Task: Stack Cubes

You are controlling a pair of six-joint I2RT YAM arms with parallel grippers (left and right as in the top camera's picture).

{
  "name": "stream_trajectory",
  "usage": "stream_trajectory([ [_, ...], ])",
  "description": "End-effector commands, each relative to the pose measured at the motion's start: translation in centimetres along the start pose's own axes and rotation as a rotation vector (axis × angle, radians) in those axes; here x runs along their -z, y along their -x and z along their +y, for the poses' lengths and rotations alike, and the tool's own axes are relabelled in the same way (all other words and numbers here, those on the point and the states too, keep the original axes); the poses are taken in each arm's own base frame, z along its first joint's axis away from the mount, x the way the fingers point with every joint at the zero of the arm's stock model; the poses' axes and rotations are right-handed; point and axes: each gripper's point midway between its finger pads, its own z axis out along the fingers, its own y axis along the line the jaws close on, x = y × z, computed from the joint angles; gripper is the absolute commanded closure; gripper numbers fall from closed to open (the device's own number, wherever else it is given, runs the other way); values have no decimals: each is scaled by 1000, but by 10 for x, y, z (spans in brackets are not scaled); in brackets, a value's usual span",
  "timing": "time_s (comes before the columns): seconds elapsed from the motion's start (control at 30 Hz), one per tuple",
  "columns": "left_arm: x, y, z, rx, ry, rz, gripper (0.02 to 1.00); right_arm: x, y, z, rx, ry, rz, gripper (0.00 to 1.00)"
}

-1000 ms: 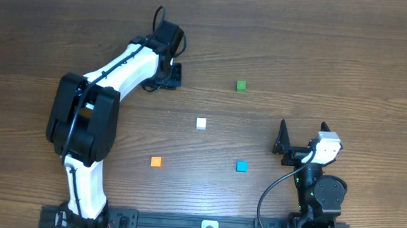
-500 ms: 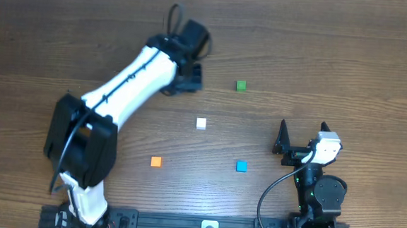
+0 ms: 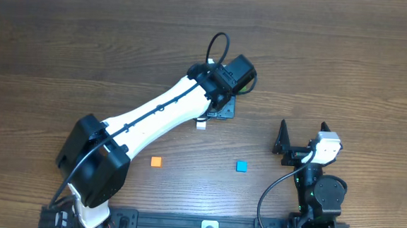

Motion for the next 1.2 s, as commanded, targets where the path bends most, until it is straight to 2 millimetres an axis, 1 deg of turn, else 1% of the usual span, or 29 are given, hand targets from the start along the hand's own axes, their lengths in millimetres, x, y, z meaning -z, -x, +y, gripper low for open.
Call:
stream_trajectory([
  [0.03, -7, 1, 12, 44, 34, -17, 941, 0, -2, 0, 1, 3, 1, 7],
  [0.2, -25, -4, 17, 58, 29, -14, 941, 0, -2, 0, 1, 3, 1, 7],
  [0.47, -32, -7, 25, 81, 26, 17, 941, 0, -2, 0, 1, 3, 1, 9],
  [0.73, -47, -20, 30, 98, 26, 42, 936, 0, -2, 0, 1, 3, 1, 7],
  [1.2, -49, -24, 30, 93, 22, 60, 943, 0, -2, 0, 2, 3, 1, 9],
])
